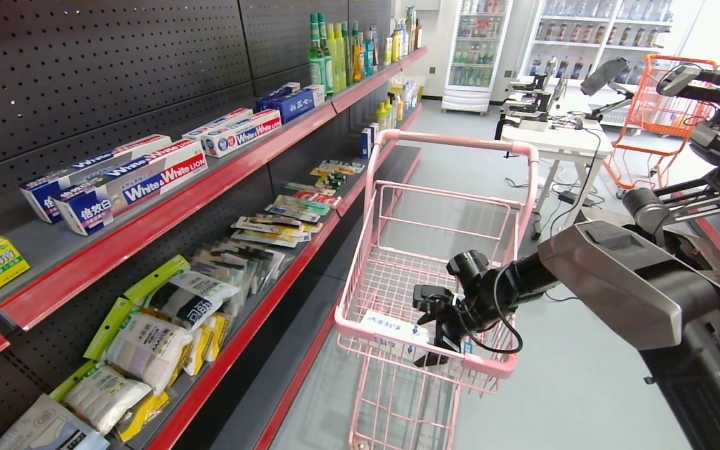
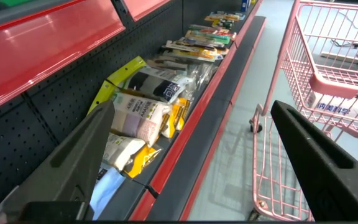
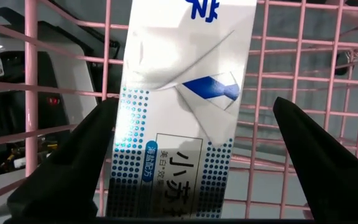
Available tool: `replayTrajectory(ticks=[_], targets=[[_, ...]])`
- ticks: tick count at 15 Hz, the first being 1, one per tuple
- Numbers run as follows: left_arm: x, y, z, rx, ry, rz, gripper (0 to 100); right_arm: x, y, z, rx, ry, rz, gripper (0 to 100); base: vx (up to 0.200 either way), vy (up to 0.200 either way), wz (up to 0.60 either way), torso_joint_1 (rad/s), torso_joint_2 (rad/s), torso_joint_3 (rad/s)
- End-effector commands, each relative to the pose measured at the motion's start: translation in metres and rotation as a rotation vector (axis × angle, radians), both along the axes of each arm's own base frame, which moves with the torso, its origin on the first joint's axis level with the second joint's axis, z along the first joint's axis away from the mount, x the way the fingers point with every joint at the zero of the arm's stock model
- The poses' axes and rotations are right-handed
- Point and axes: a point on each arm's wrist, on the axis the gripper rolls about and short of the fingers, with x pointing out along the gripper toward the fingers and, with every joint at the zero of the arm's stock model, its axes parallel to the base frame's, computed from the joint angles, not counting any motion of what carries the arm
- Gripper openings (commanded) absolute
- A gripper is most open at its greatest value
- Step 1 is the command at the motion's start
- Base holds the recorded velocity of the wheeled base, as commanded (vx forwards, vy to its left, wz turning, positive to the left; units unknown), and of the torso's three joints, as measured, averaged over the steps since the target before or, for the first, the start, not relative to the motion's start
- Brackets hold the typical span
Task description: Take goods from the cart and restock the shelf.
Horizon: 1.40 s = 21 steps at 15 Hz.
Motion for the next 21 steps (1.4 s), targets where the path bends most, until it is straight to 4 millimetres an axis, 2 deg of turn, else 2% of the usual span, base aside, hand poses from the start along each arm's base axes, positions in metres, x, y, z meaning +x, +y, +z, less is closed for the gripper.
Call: replayTrajectory(ticks=[1,7,10,13,17,21], targets=[[0.000,0.000,0.000,-0.001,0.001,0.000,100,0.000,0.000,0.000,0.000,0.001,0.000,0,0.000,0.000,0.00,0.000,0.00,0.000],[0.000,0.000,0.000,-0.001,0.001,0.000,100,0.000,-0.004,0.001,0.001,0.003,-0.010,0,0.000,0.000,0.00,0.000,0.00,0.000],[0.000,0.000,0.000,-0.001,0.001,0.000,100,0.003,-0.008,0.007,0.013,0.002,-0.048,0,0.000,0.000,0.00,0.000,0.00,0.000],[0.000,0.000,0.000,-0.001,0.001,0.000,100,0.010,-0.024,0.040,-0.002,-0.045,-0.171,0,0.000,0.000,0.00,0.000,0.00,0.000],[0.000,0.000,0.000,-0.001,0.001,0.000,100,0.013,-0.034,0.097,0.056,-0.054,-0.476,0,0.000,0.000,0.00,0.000,0.00,0.000],[0.000,0.000,0.000,-0.001,0.001,0.000,100,-0.001,-0.039,0.172,0.136,-0.160,-0.706,0,0.000,0.000,0.00,0.000,0.00,0.000]])
